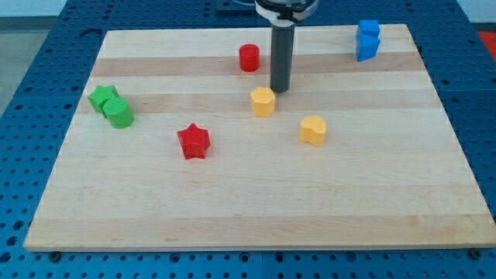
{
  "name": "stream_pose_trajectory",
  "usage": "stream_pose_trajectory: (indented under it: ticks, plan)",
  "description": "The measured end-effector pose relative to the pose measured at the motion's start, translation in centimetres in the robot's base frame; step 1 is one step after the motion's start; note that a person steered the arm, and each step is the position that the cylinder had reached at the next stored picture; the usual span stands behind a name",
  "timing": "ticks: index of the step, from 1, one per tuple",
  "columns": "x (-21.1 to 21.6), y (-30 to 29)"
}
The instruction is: Move the yellow hexagon a bit down
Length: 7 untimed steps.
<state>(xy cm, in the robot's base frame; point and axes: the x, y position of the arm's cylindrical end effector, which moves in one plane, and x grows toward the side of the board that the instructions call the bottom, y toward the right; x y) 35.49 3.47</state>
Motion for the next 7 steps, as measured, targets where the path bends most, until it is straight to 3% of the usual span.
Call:
stream_pose_trajectory:
  ticks: [7]
  plan:
    - [1.8,-3.1]
